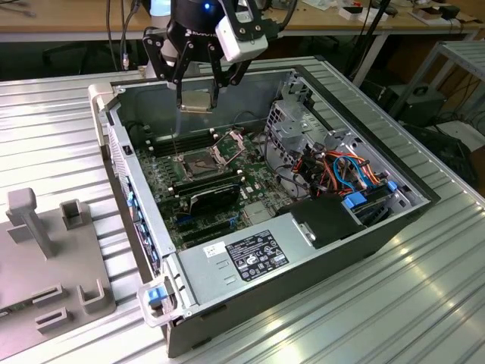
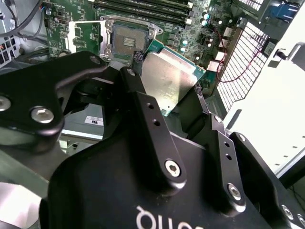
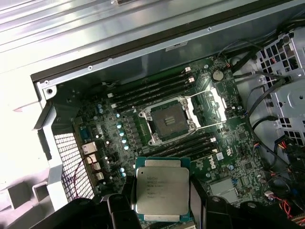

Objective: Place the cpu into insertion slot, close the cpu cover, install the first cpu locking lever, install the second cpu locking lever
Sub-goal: 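Place the cpu into insertion slot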

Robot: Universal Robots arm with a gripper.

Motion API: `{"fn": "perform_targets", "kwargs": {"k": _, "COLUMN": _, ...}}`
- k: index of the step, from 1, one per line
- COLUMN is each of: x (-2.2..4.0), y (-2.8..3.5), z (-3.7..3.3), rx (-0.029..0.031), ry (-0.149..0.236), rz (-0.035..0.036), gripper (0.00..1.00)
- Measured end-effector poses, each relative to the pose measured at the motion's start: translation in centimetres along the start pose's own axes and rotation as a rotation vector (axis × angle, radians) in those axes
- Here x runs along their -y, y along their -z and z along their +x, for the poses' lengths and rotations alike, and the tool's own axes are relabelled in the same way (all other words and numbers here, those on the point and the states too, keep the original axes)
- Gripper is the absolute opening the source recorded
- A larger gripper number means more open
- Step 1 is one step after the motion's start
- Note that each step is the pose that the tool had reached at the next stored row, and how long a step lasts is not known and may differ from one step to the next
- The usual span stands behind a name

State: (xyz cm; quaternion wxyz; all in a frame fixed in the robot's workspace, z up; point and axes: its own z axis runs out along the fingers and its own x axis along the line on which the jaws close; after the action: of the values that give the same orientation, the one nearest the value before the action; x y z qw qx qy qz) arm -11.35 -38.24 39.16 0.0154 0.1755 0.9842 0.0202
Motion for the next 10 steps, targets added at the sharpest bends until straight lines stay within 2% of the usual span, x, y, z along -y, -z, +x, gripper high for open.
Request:
{"fn": "perform_targets", "kwargs": {"k": 5, "x": 0.0, "y": -0.01, "z": 0.0, "rx": 0.0035, "ry": -0.078, "rz": 0.0018, "gripper": 0.55}}
{"fn": "perform_targets", "kwargs": {"k": 10, "x": 0.0, "y": -0.02, "z": 0.0, "rx": 0.0056, "ry": -0.125, "rz": 0.0029, "gripper": 0.55}}
